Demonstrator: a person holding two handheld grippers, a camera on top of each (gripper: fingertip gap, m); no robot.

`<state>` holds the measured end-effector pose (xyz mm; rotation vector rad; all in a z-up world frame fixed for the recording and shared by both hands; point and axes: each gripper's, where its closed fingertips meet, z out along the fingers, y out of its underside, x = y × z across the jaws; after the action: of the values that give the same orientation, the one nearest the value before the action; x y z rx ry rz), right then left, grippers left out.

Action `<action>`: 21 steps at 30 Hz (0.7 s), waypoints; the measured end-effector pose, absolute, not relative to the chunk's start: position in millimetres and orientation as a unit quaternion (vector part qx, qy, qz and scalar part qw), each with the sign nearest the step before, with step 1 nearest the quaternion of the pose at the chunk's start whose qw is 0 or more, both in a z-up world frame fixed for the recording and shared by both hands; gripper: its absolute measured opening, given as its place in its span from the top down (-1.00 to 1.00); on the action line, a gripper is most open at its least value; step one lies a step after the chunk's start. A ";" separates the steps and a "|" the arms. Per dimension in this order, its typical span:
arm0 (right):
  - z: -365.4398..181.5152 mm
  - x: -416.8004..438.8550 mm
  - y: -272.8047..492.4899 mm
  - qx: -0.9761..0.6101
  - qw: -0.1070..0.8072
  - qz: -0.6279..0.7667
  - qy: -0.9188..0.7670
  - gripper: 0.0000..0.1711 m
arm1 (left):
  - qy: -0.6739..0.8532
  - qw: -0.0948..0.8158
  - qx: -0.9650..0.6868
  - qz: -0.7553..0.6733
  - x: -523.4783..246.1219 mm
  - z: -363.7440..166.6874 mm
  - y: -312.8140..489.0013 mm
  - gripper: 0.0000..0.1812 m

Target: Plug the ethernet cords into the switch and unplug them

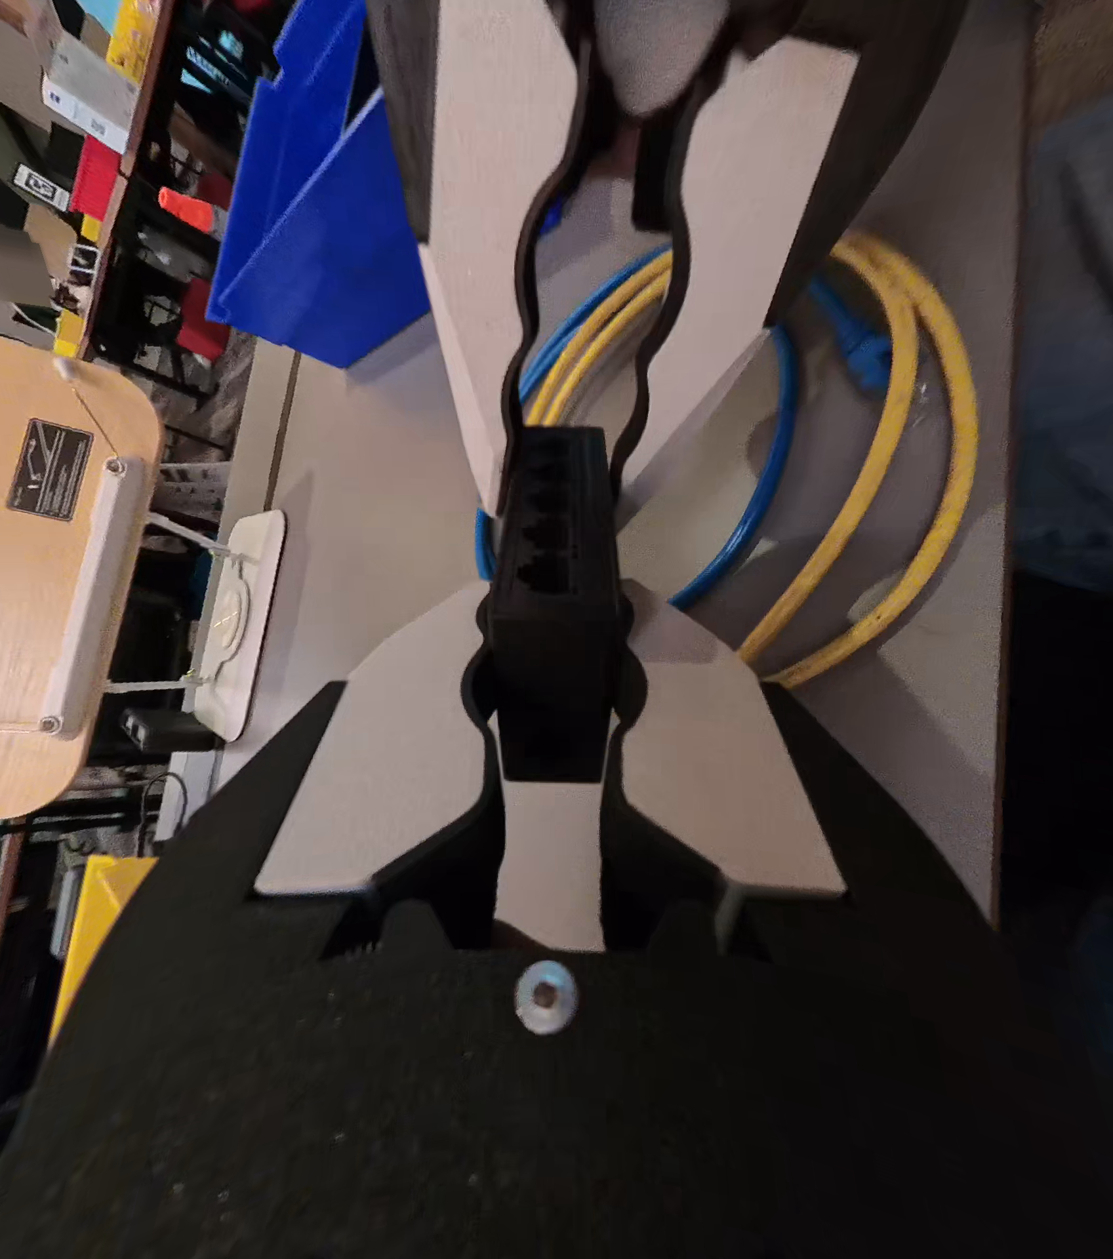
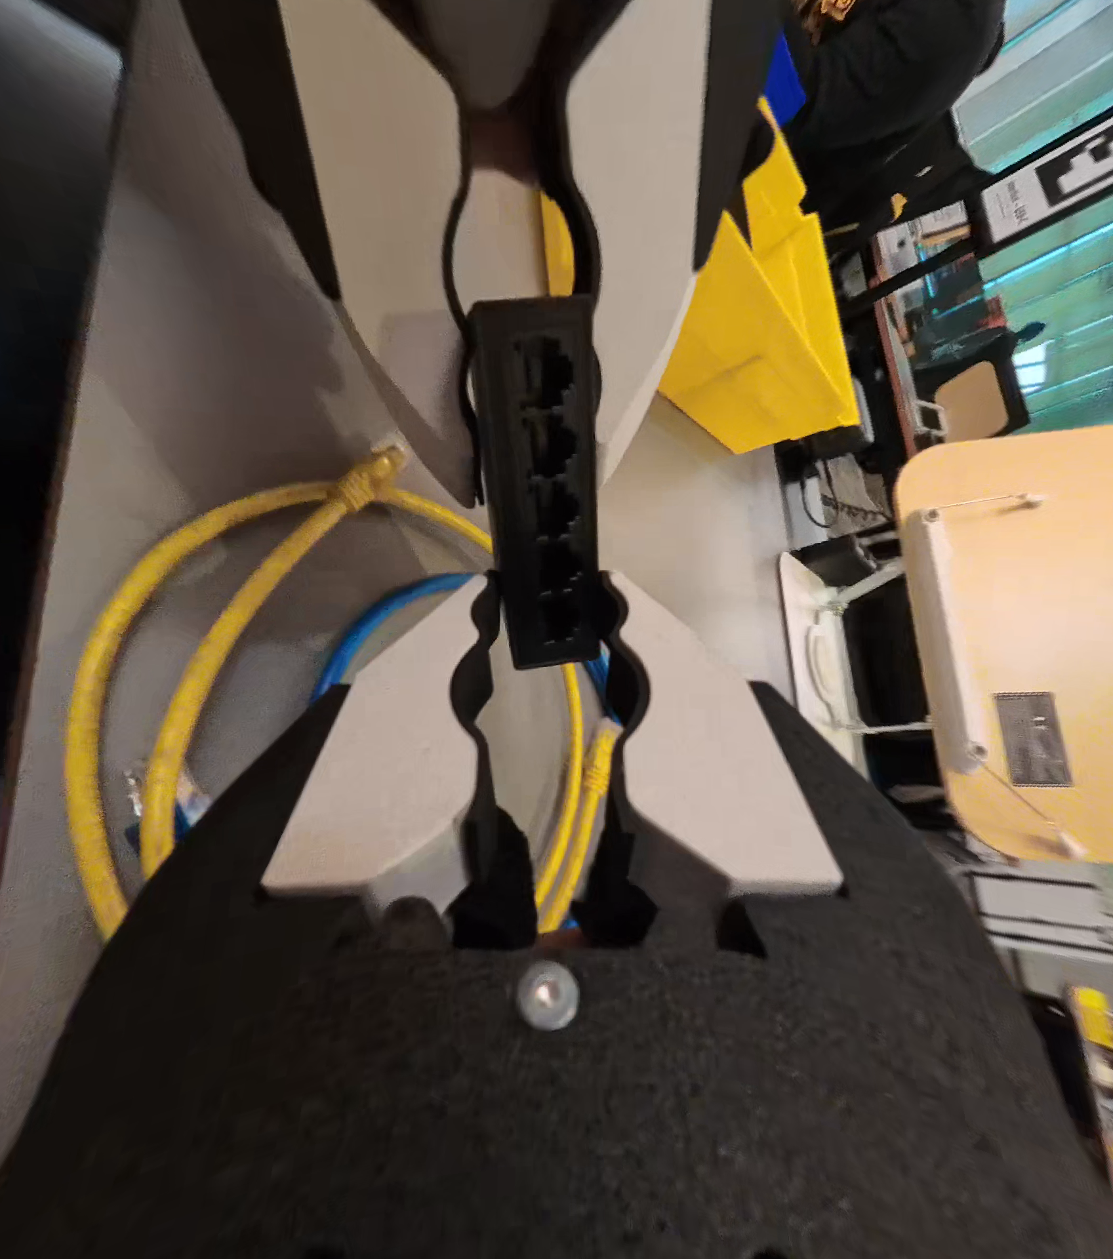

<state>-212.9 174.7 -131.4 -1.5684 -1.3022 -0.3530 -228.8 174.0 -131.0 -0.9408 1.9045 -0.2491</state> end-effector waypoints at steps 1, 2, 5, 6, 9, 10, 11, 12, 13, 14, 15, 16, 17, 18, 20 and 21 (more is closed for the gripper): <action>-134.0 -212.0 175.8 -0.653 0.501 -0.162 -0.545 0.68 | 0.780 0.481 -0.388 -0.094 -229.1 -134.6 175.3 0.68; -136.3 -211.6 176.2 -0.653 0.495 -0.168 -0.549 0.68 | 0.780 0.484 -0.387 -0.085 -229.3 -137.4 176.0 0.68; -139.8 -209.0 179.2 -0.660 0.489 -0.171 -0.544 0.69 | 0.779 0.507 -0.363 -0.065 -227.2 -133.4 172.3 0.68; -141.6 -204.3 181.7 -0.662 0.480 -0.188 -0.545 0.70 | 0.780 0.508 -0.359 -0.066 -227.2 -131.7 170.4 0.68; -145.5 -195.9 184.3 -0.660 0.467 -0.211 -0.549 0.70 | 0.779 0.498 -0.372 -0.086 -228.9 -130.2 167.8 0.69; -145.8 -197.4 182.9 -0.661 0.470 -0.201 -0.549 0.70 | 0.778 0.498 -0.373 -0.091 -229.2 -129.9 167.7 0.69; -145.0 -198.6 182.1 -0.659 0.473 -0.198 -0.551 0.70 | 0.777 0.499 -0.373 -0.091 -229.0 -130.0 168.2 0.68; -143.5 -199.5 181.7 -0.654 0.475 -0.200 -0.554 0.70 | 0.778 0.499 -0.372 -0.088 -229.0 -131.0 168.7 0.68; -142.2 -202.5 180.0 -0.649 0.478 -0.195 -0.559 0.70 | 0.780 0.498 -0.370 -0.085 -228.7 -132.6 168.5 0.68; -141.1 -206.8 177.7 -0.648 0.483 -0.182 -0.561 0.70 | 0.780 0.501 -0.366 -0.083 -228.2 -133.2 167.5 0.69; -141.0 -208.3 176.9 -0.650 0.483 -0.175 -0.560 0.69 | 0.781 0.504 -0.360 -0.079 -228.0 -133.1 166.9 0.68; -141.2 -208.4 177.1 -0.651 0.484 -0.172 -0.559 0.69 | 0.782 0.507 -0.355 -0.072 -228.0 -132.7 167.5 0.69; -140.3 -207.7 178.3 -0.652 0.488 -0.171 -0.555 0.69 | 0.782 0.508 -0.355 -0.066 -227.5 -132.0 168.7 0.69; -139.5 -206.6 179.6 -0.655 0.490 -0.171 -0.549 0.69 | 0.781 0.510 -0.357 -0.061 -226.7 -130.8 170.5 0.70; -135.4 -204.2 183.0 -0.658 0.499 -0.175 -0.536 0.68 | 0.775 0.524 -0.350 -0.047 -225.0 -126.9 174.1 0.69; -130.4 -202.8 185.0 -0.659 0.514 -0.175 -0.520 0.66 | 0.770 0.535 -0.345 -0.042 -224.4 -123.2 176.0 0.69</action>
<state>-202.8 185.0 -130.4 -1.5852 -1.2499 -0.4210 -224.4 176.0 -123.2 -0.8212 1.8346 -0.1004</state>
